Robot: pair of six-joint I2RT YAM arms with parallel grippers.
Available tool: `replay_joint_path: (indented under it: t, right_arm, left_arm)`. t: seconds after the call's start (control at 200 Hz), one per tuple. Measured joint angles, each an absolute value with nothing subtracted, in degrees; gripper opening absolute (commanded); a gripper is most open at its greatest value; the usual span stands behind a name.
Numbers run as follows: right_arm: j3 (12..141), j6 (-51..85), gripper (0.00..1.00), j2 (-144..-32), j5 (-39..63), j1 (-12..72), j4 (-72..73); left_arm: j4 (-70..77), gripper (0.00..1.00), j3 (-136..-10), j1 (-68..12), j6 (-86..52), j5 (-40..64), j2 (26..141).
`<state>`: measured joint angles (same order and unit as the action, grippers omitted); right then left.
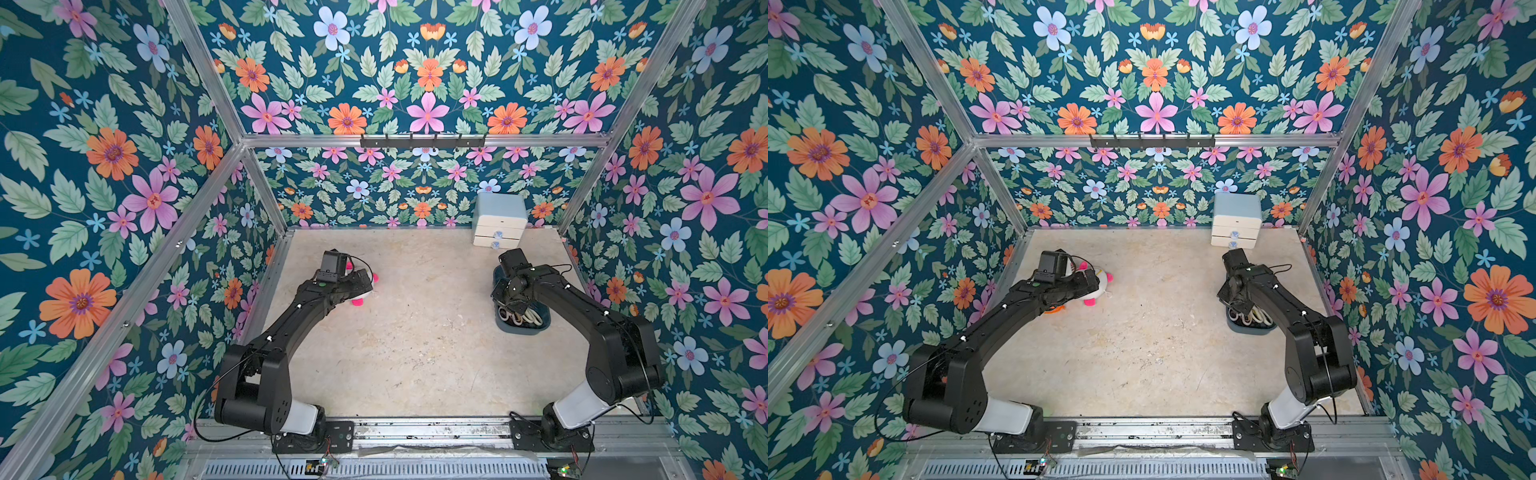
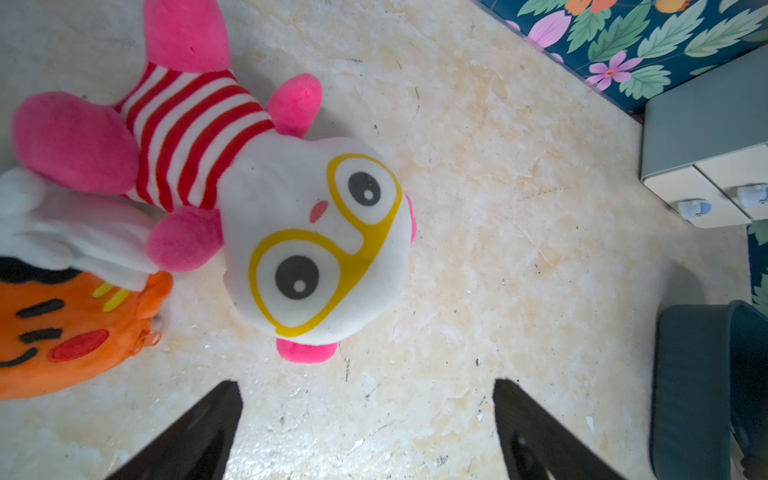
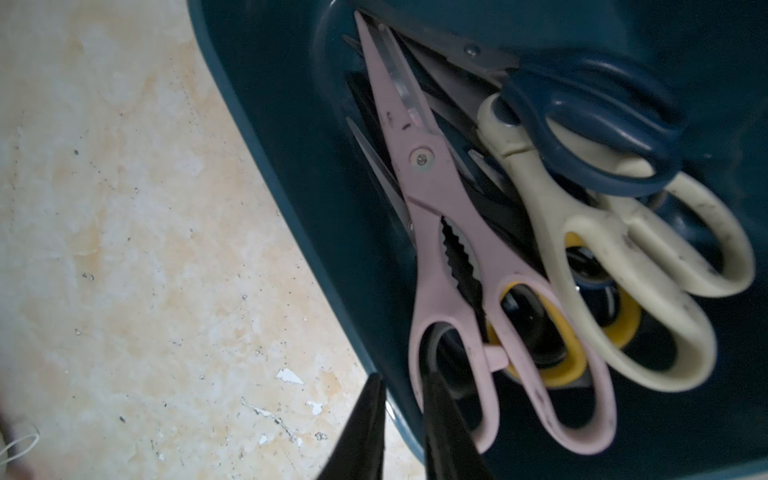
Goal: Take the scissors out of the storage box
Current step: Pick up the scissors from the storage box.
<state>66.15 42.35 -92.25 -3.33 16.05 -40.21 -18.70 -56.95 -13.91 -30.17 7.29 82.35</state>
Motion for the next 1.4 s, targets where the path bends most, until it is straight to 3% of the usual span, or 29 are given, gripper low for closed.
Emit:
replay_joint_path:
  t: [0.325,0.955,1.24,1.345,1.4]
  right_arm:
    - [64.1,45.17,0.21,-91.39,-3.18,14.68,-39.0]
    - [62.63,46.37,0.28,-97.38,-0.08,14.68,-34.46]
    - [64.51,46.3,0.2,-98.76,-0.3,14.68,-35.83]
    - [65.95,45.12,0.09,-98.63,-0.23,14.72,-37.19]
    - [66.89,44.84,0.08,-98.28,-0.4,14.87,-37.91]
  left_arm:
    - [-19.31,0.99,-56.69,-13.63,-29.39,5.67,81.54]
    - [-20.27,0.99,-55.64,-12.75,-28.14,4.29,80.55]
    - [-20.38,0.99,-55.86,-12.4,-28.03,4.29,80.53]
    - [-20.34,0.99,-55.86,-12.29,-27.94,4.16,80.42]
    - [-20.36,0.99,-55.86,-12.19,-27.94,4.14,80.42]
